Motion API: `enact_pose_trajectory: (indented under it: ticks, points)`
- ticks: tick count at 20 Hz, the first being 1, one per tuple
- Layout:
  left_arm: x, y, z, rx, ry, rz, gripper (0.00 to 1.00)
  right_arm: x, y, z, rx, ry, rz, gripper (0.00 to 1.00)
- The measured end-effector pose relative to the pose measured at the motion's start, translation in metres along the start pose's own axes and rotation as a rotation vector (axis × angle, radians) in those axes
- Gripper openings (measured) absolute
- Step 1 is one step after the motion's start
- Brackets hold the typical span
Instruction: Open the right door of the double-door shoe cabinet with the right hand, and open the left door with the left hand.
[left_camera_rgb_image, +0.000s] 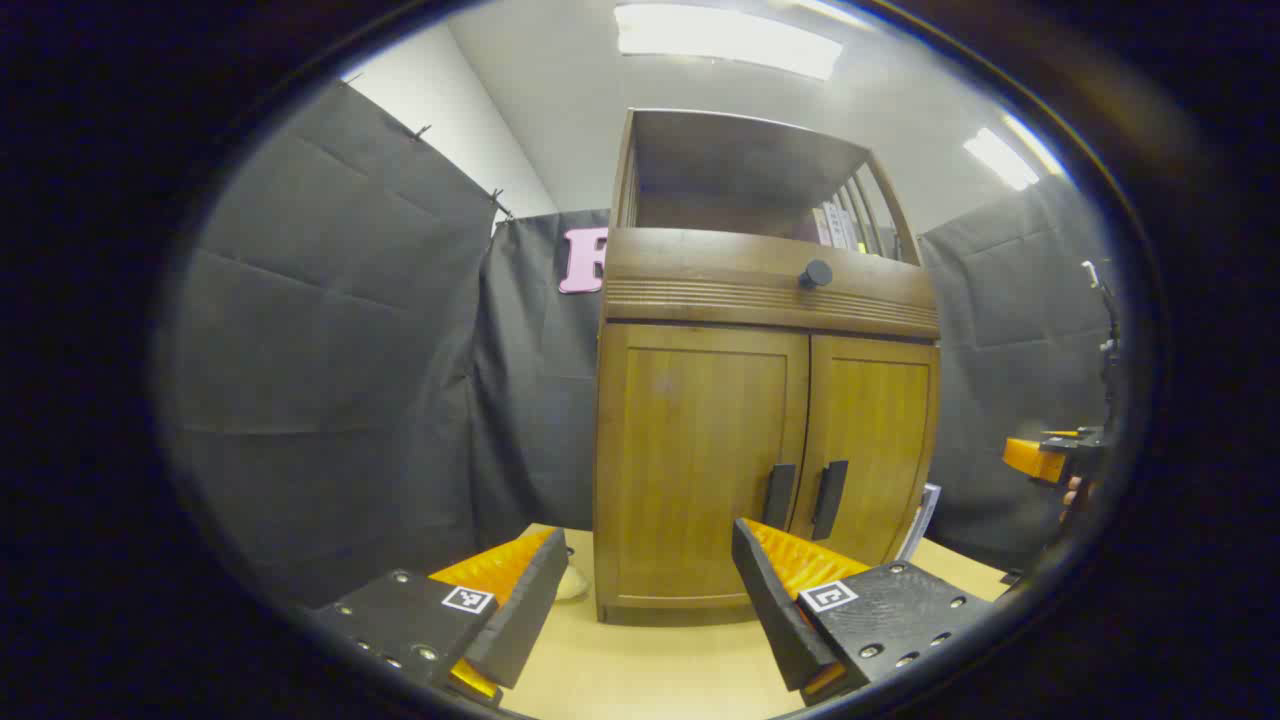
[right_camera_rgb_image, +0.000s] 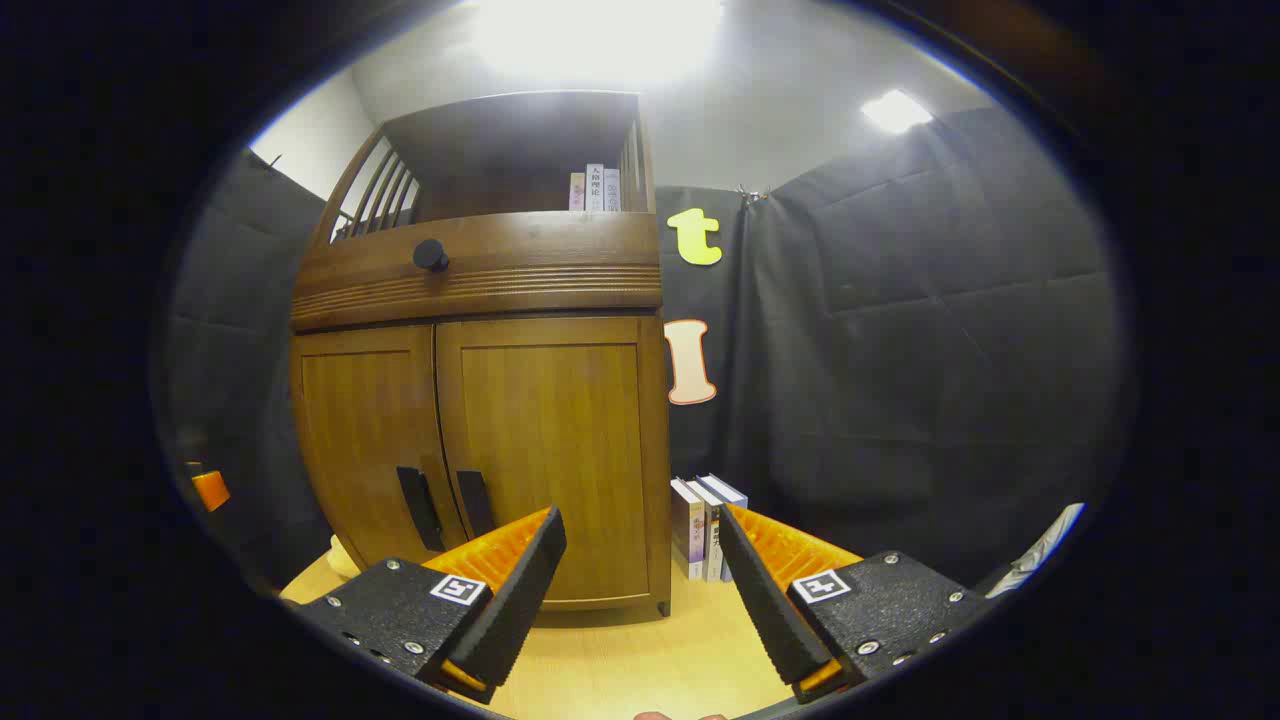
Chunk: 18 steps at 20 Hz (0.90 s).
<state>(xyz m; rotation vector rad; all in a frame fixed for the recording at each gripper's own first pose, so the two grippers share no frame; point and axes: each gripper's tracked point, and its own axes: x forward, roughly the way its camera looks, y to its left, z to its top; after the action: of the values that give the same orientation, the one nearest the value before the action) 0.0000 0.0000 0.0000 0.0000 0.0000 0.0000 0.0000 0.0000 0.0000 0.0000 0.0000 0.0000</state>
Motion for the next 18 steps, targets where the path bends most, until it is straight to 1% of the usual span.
enact_pose_trajectory:
  ticks: [1,2,8,14,15,17,18]
  points:
    - [-0.001,0.002,0.0,0.0,0.001,0.003,0.94,0.001,0.004,0.002,-0.003,0.003,0.008,0.96]
    - [-0.003,0.005,-0.001,0.002,0.002,0.01,0.99,0.002,0.007,0.003,-0.003,0.005,0.015,0.96]
    - [-0.006,0.005,-0.001,0.014,0.004,0.016,0.99,0.002,0.02,0.006,-0.017,0.01,0.056,0.95]
    - [-0.006,0.003,-0.001,0.012,0.009,0.008,0.99,0.0,0.021,0.002,-0.022,0.029,0.087,0.95]
    - [-0.007,0.003,0.0,0.017,0.009,0.012,0.94,0.0,0.021,0.0,-0.023,0.032,0.092,0.95]
    - [-0.007,0.003,-0.002,0.024,0.019,0.021,0.89,0.001,0.023,-0.003,-0.027,0.043,0.099,0.96]
    - [-0.007,0.003,-0.002,0.023,0.026,0.023,0.99,0.001,0.024,-0.005,-0.028,0.052,0.106,0.96]
